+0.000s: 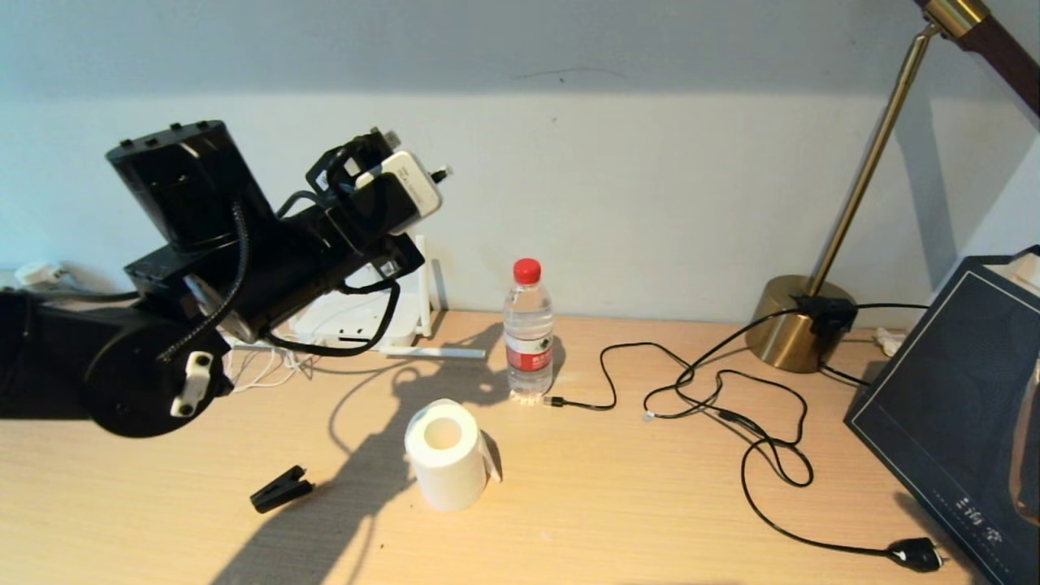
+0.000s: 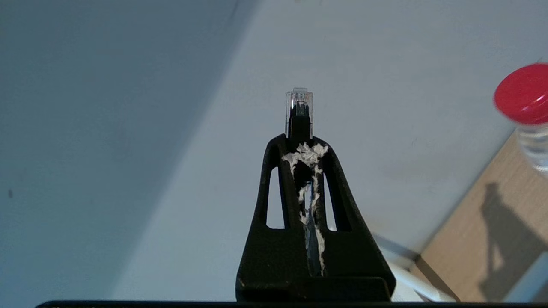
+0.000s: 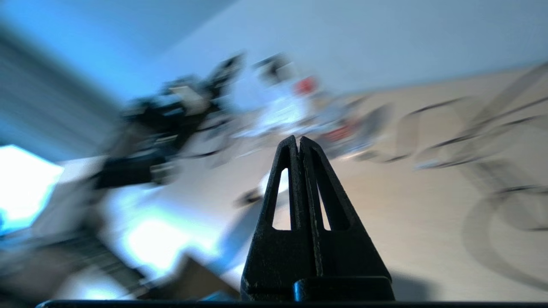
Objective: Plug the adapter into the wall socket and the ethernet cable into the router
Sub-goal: Plug cable into router interface
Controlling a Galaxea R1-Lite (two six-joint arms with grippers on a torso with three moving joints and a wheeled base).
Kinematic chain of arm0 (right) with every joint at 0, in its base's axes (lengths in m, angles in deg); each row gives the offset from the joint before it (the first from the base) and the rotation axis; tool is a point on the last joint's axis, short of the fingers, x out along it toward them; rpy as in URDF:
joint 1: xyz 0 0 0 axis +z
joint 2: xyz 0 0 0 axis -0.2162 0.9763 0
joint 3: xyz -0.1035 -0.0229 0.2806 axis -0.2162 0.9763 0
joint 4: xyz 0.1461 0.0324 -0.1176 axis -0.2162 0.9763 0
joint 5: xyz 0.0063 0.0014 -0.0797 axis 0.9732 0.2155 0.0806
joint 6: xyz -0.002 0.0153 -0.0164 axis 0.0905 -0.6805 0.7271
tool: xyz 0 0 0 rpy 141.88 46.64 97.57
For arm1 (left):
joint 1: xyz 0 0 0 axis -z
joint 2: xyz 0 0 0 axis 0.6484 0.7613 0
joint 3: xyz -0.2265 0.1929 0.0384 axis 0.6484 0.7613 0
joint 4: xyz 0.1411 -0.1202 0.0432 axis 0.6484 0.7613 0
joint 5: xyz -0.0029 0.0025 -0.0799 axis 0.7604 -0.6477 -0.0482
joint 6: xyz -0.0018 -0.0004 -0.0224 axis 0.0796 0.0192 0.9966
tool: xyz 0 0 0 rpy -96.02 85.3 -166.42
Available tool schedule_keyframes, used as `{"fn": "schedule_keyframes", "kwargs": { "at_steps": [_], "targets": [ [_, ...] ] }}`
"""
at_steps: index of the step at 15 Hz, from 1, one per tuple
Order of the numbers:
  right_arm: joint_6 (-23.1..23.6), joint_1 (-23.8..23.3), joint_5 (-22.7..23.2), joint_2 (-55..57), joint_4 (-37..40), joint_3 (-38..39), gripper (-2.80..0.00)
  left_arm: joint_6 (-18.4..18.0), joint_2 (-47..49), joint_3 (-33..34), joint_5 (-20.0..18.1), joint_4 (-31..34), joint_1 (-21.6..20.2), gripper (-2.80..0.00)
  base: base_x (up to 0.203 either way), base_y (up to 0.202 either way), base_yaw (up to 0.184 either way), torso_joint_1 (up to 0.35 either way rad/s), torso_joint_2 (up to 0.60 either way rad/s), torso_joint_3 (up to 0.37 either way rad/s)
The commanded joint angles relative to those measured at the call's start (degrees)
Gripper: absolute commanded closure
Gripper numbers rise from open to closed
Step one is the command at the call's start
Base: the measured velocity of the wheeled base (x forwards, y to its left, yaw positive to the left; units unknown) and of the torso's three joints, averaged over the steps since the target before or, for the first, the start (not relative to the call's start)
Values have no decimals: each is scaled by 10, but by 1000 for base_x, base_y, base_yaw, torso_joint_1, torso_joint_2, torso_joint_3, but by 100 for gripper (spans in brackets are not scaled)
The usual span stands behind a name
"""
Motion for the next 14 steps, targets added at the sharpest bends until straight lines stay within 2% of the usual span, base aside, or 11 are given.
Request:
{"fn": "schedule_keyframes", "kwargs": {
  "at_steps": [1,5,6,7,8,11,14],
  "targets": [
    [-138,6,152,143,3,-84,0,-20,23,-5,-64,-16,-8,0,0,0,0,0,0,0],
    [-204,12,199,270,6,-128,0,-80,21,-9,-175,-19,0,0,0,0,0,0,0,0],
    [-216,17,219,293,6,-132,0,-91,21,-9,-196,-22,2,0,0,0,0,0,0,0],
    [-234,23,262,313,6,-135,0,-109,25,-9,-212,-35,13,0,0,0,0,0,0,0],
    [-255,33,282,328,5,-140,0,-118,33,-10,-215,-43,27,0,0,0,0,0,0,0],
    [-292,51,290,385,4,-173,0,-138,59,-22,-216,-52,73,0,0,0,0,0,0,0],
    [-312,51,291,427,3,-198,0,-143,98,-103,-214,-70,114,0,0,0,0,0,0,0]
  ]
}}
